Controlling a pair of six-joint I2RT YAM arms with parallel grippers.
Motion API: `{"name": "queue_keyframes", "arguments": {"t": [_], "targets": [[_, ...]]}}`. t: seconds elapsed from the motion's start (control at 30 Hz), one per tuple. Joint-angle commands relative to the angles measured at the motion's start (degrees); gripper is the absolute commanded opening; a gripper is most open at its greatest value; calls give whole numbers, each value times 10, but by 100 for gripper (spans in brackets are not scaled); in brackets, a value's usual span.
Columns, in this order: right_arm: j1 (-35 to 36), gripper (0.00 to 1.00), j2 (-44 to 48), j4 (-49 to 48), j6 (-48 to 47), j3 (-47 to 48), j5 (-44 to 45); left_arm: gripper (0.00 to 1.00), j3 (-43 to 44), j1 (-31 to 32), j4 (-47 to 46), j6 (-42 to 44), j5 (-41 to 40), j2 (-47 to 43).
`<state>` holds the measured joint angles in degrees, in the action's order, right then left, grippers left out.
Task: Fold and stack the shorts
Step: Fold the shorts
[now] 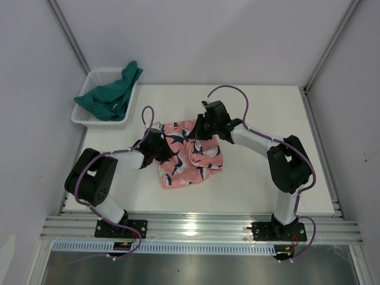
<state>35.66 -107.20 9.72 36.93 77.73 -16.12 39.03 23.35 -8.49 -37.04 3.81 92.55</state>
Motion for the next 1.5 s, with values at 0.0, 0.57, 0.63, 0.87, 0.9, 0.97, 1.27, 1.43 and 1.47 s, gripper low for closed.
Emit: {"name": "queue_keyframes", "arguments": {"t": [0.0, 0.57, 0.63, 0.87, 0.9, 0.97, 1.27, 1.43, 1.47], "targets": [[4, 0, -15, -97, 23, -13, -35, 16, 3, 8, 11, 7, 5, 1], [38, 1, -42, -126, 26, -7, -42, 15, 5, 8, 12, 8, 1, 4], [40, 1, -57, -111, 23, 6, -31, 15, 6, 8, 14, 9, 1, 5], [39, 3, -121, -13, 17, 65, 4, 15, 1, 8, 36, 15, -14, -20], [40, 3, -130, 4, 17, 76, 12, 15, 2, 8, 43, 16, -17, -32], [41, 4, -149, 36, 14, 104, 28, 15, -4, 8, 47, 18, -24, -45], [45, 55, -137, 57, 20, 119, 34, 16, -19, 8, 73, 20, -35, -101], [34, 65, -94, 30, 38, 114, -18, 17, -26, 8, 102, 20, -35, -151], [33, 66, -87, 24, 41, 112, -27, 17, -25, 8, 108, 20, -35, -158]]}}
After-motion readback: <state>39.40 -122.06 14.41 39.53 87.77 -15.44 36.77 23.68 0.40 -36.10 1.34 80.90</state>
